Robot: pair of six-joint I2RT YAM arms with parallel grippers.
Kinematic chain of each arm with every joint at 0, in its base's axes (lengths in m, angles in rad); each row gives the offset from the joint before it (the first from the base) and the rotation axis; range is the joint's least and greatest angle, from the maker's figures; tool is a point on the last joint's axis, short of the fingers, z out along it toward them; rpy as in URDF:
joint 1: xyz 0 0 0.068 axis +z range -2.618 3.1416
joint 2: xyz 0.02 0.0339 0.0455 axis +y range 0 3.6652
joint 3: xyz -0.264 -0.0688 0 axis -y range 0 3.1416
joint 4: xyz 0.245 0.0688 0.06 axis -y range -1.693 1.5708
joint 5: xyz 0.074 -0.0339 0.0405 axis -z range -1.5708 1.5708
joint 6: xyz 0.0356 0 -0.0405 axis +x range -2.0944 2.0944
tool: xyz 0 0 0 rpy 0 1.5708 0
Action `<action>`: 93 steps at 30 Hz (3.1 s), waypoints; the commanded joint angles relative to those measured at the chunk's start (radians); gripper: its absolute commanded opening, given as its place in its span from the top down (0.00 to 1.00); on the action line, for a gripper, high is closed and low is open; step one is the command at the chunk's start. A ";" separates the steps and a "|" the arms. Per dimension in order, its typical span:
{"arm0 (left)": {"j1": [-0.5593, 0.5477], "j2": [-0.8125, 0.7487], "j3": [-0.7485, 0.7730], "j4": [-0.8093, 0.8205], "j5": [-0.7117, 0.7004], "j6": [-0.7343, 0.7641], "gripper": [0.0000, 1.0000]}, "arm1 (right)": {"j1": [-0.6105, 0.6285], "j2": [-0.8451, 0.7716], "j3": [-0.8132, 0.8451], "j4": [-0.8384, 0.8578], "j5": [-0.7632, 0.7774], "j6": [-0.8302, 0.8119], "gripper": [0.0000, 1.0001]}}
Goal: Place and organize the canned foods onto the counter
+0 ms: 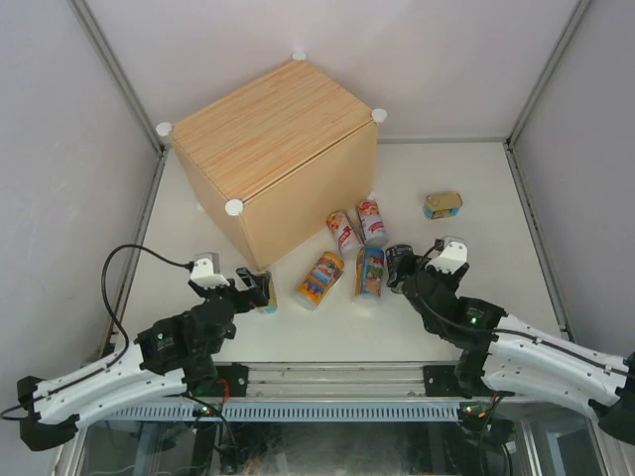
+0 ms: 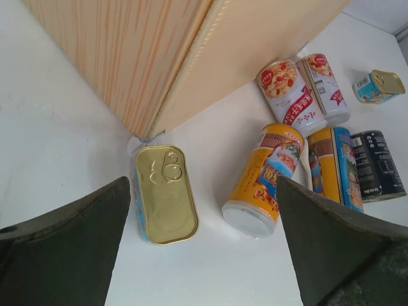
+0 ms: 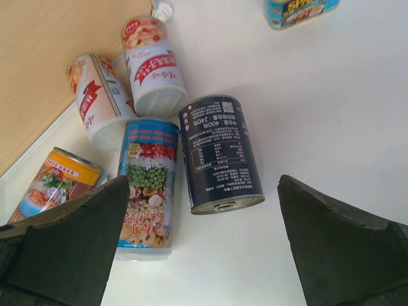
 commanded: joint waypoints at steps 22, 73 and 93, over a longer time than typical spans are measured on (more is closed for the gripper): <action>-0.019 0.337 -0.074 0.064 -0.092 -0.360 0.02 | 0.235 -0.050 0.032 0.002 0.364 -0.068 0.05; -0.447 0.510 0.335 -0.341 -0.332 -0.464 1.00 | 0.484 -0.213 -0.011 -0.064 0.451 -0.106 0.15; -0.585 0.643 0.699 -0.780 -0.533 -0.632 1.00 | 0.553 -0.198 0.010 -0.087 0.501 -0.075 0.15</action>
